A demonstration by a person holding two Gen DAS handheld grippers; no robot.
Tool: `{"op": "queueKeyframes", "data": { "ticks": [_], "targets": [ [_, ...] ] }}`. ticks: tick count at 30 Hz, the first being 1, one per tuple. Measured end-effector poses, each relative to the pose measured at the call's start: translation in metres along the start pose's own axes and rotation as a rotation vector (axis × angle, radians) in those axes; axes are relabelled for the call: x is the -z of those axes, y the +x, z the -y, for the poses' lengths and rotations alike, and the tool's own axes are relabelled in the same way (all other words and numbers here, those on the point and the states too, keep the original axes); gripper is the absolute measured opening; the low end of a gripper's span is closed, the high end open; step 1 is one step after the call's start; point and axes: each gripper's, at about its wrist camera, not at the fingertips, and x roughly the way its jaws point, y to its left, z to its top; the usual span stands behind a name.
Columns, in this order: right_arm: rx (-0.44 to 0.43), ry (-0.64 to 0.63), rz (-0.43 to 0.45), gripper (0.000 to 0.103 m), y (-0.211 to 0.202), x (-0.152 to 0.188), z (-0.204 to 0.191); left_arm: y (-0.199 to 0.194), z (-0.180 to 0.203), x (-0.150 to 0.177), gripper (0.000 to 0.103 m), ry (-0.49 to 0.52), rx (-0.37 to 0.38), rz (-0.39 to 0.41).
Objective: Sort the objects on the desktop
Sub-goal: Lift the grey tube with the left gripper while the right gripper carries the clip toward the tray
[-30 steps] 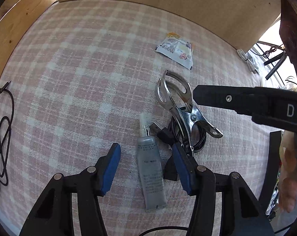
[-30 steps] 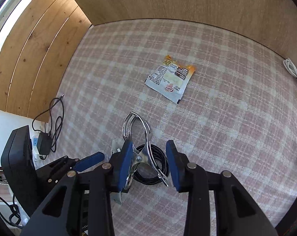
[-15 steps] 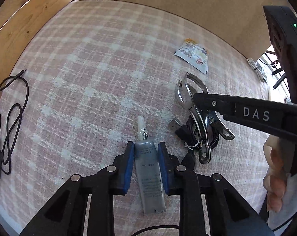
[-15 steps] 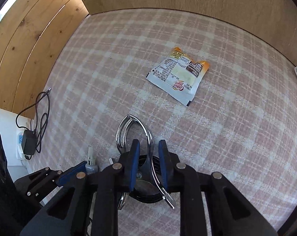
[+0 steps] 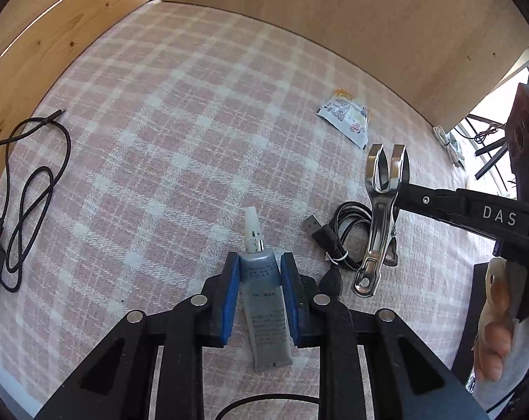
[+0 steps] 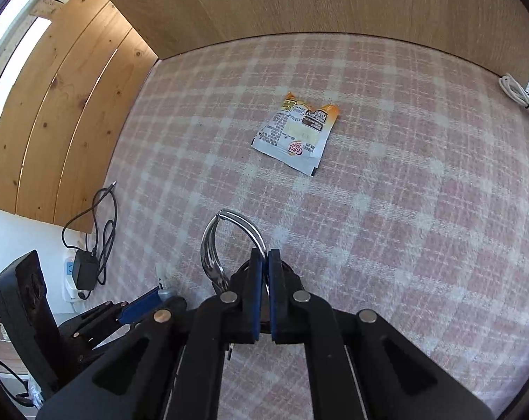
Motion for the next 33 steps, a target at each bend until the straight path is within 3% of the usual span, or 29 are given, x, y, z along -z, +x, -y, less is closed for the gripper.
{"op": "queueKeyframes", "data": {
  "ticks": [8,16,21,29,33],
  "targets": [
    [-0.001,-0.006,0.097,0.003,-0.031,0.009,-0.005,-0.027,0.015,-0.008,0.022,0.005,0.009,0.063],
    [-0.018,0.03,0.156,0.003,-0.074,0.025,0.012,-0.051,0.057,-0.017,0.021,0.1,0.06,0.108],
    [-0.01,0.079,0.201,0.003,-0.108,0.044,0.037,-0.064,0.078,0.004,0.021,0.184,0.085,0.113],
    [0.029,0.19,0.309,0.003,-0.186,0.1,0.09,-0.081,0.171,0.028,0.021,0.395,0.18,0.091],
    [0.079,0.269,0.365,0.003,-0.224,0.135,0.124,-0.081,0.225,0.048,0.021,0.517,0.242,0.039]
  ]
}}
